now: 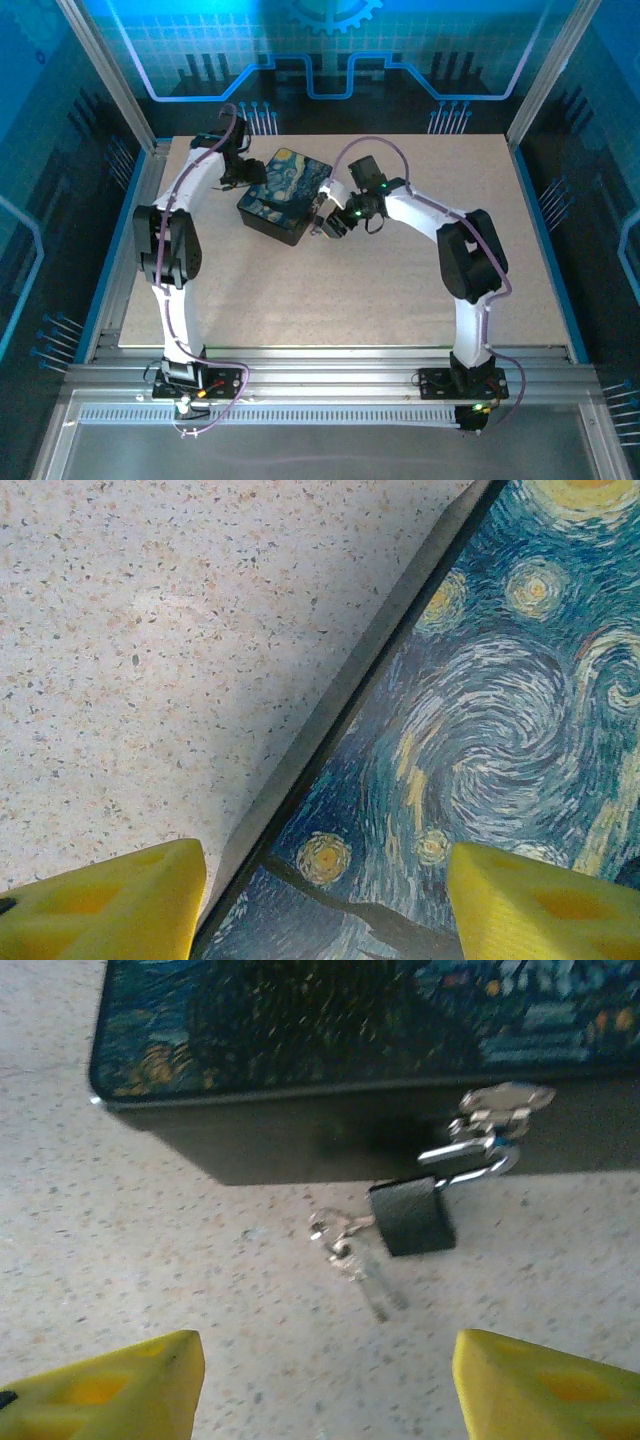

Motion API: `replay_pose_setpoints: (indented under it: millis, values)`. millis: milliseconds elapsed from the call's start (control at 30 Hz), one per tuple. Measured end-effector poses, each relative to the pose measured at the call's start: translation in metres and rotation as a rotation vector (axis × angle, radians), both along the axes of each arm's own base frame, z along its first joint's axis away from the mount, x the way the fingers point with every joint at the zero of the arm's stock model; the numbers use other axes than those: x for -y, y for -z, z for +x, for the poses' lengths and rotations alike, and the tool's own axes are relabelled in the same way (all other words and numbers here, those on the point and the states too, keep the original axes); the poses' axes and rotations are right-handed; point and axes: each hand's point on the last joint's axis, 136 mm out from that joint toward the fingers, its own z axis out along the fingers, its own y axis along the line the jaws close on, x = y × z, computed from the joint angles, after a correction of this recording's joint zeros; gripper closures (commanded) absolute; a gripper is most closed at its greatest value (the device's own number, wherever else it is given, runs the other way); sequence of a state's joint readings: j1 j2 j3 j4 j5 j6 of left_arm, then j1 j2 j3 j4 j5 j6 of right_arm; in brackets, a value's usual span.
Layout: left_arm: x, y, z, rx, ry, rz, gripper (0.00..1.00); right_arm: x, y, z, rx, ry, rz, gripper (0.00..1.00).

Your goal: Unlock the padlock with the key

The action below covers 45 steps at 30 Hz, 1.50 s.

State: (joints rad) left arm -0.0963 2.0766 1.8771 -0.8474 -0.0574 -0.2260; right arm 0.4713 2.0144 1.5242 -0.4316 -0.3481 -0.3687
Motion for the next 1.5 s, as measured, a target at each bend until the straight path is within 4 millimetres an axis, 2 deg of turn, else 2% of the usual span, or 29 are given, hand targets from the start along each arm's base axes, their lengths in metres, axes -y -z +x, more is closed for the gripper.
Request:
replay_pose_setpoints:
  millis: [100, 267, 500, 667, 833, 967, 1267, 1500]
  values:
    - [-0.001, 0.009, 0.001, -0.017, 0.012, 0.015, 0.32, -0.003, 0.003, 0.012, 0.028, -0.023, -0.033, 0.32]
    - [-0.002, 0.024, 0.002, -0.041, 0.014, 0.022, 0.32, -0.007, 0.02, 0.024, 0.028, -0.053, -0.096, 0.32]
    - [-0.001, 0.019, 0.008, -0.017, 0.013, 0.019, 0.32, -0.019, 0.04, 0.021, 0.001, -0.103, -0.15, 0.32]
    - [-0.001, 0.018, 0.009, -0.013, 0.013, 0.018, 0.32, -0.029, 0.048, 0.027, 0.01, -0.114, -0.177, 0.33]
    - [0.0, 0.017, 0.012, 0.0, 0.01, 0.015, 0.32, -0.034, 0.059, 0.032, 0.006, -0.127, -0.208, 0.38]
    - [0.0, 0.016, 0.015, 0.012, 0.01, 0.014, 0.33, -0.035, 0.073, 0.032, -0.003, -0.133, -0.234, 0.47]
    - [0.002, 0.014, 0.019, 0.03, 0.015, 0.002, 0.35, -0.037, 0.073, 0.03, 0.017, -0.115, -0.192, 0.64]
    - [0.003, 0.016, 0.018, 0.026, 0.019, -0.005, 0.36, -0.019, 0.065, 0.025, -0.009, -0.034, -0.1, 0.65]
